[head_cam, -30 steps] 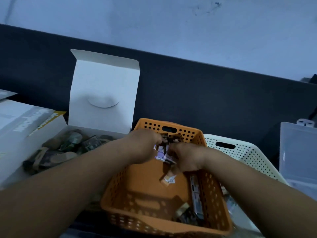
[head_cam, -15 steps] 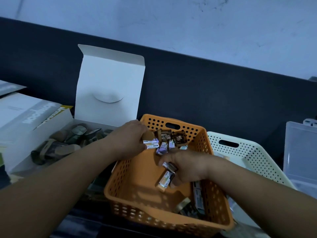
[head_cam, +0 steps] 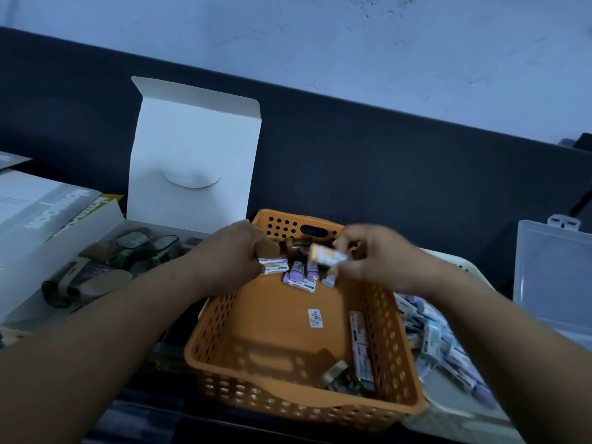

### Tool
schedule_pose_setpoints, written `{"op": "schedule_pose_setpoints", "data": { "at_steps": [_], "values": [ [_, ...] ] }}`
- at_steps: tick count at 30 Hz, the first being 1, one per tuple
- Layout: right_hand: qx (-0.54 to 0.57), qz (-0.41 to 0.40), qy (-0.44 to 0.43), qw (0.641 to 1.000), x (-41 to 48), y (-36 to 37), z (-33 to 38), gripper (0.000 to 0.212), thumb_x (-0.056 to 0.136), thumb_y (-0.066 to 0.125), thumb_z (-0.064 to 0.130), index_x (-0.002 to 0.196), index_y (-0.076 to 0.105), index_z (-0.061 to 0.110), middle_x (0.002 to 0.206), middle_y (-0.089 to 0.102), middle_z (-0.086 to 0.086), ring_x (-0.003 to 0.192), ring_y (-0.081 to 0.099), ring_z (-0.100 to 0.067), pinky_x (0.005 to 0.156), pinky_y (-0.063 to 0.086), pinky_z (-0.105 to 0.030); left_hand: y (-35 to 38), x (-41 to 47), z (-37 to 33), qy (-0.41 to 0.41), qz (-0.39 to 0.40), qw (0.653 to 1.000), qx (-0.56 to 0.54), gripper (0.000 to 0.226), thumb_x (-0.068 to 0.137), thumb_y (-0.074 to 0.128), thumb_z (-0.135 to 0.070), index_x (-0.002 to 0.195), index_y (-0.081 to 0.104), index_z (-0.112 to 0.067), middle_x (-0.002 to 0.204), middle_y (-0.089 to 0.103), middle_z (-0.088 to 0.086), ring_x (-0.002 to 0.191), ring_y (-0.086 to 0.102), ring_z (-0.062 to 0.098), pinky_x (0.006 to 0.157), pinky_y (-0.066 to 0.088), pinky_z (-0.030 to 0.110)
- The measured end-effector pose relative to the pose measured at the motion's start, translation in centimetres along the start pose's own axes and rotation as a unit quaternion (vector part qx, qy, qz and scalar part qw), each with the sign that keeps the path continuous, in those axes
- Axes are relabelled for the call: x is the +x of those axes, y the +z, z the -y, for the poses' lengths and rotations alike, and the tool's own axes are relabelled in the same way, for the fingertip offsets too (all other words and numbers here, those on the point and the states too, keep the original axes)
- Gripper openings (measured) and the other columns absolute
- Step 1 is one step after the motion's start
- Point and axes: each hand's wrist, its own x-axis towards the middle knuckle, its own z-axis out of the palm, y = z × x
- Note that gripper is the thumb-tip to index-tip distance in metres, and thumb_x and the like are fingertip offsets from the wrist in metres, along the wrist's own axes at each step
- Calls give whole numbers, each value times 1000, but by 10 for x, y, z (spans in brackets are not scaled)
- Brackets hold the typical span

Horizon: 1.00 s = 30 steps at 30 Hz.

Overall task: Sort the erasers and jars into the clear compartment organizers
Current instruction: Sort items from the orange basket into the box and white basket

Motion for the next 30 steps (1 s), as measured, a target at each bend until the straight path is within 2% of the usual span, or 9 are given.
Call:
{"op": "schedule_pose_setpoints", "data": {
  "at_steps": [4,9,12,16,18,19,21,24,30],
  "values": [
    [-45,-118,101,987,-15,-28,-35,26,78,76,35,81,57,18,87,64,-1,82,61,-22,74,51,-40,-4,-1,-4,-11,7,1000,-21,39,88,63,-25,126,53,-22,137,43,0,125,43,18,89,34,24],
    [-123,-95,246,957,-30,-23,-66,26,81,70,36,85,57,15,76,60,-3,66,50,-16,58,38,-31,-7,0,1,-4,33,996,-84,31,82,68,-33,109,52,-38,108,46,-9,100,51,8,71,42,23],
    [-165,-69,284,942,-30,-20,-62,22,83,67,34,90,57,15,79,61,-1,70,52,-16,58,38,-29,-9,-3,4,-8,40,994,-102,32,82,68,-35,104,46,-41,101,44,-10,95,52,7,71,43,24],
    [-216,-114,232,942,-19,-16,-34,32,87,65,38,110,56,19,110,55,-4,89,56,-22,68,43,-31,-10,-6,6,-23,55,994,-95,36,82,67,-34,110,45,-38,104,42,-8,100,55,13,81,51,33],
    [-185,-125,151,963,-12,-11,-13,32,87,65,39,114,56,23,111,50,1,91,55,-19,72,42,-30,-9,-8,6,-37,65,994,-83,49,84,66,-34,126,42,-36,128,38,-6,118,51,20,92,46,35],
    [-173,-100,110,974,-8,-7,-2,32,87,66,39,114,57,25,109,49,4,93,55,-17,74,42,-29,-9,-8,6,-47,66,994,-78,58,85,65,-33,135,37,-35,143,29,-4,127,45,22,95,41,34],
    [-160,-14,57,985,3,5,18,33,86,68,40,115,57,29,108,50,8,98,53,-14,79,44,-29,-8,-9,6,-60,62,993,-77,67,87,64,-32,143,29,-32,155,14,-2,133,39,21,93,37,31],
    [-169,84,43,981,23,27,33,35,87,66,38,120,57,30,116,56,5,102,54,-16,86,49,-34,-7,-9,8,-54,61,993,-81,69,87,64,-32,145,26,-32,157,9,-4,134,38,20,94,36,31],
    [-214,168,65,960,52,58,31,50,90,63,36,136,49,26,123,56,1,101,53,-16,82,44,-28,-3,-8,16,-41,64,993,-94,73,87,64,-34,147,21,-33,159,0,-9,140,29,18,104,30,32]
  ]
}}
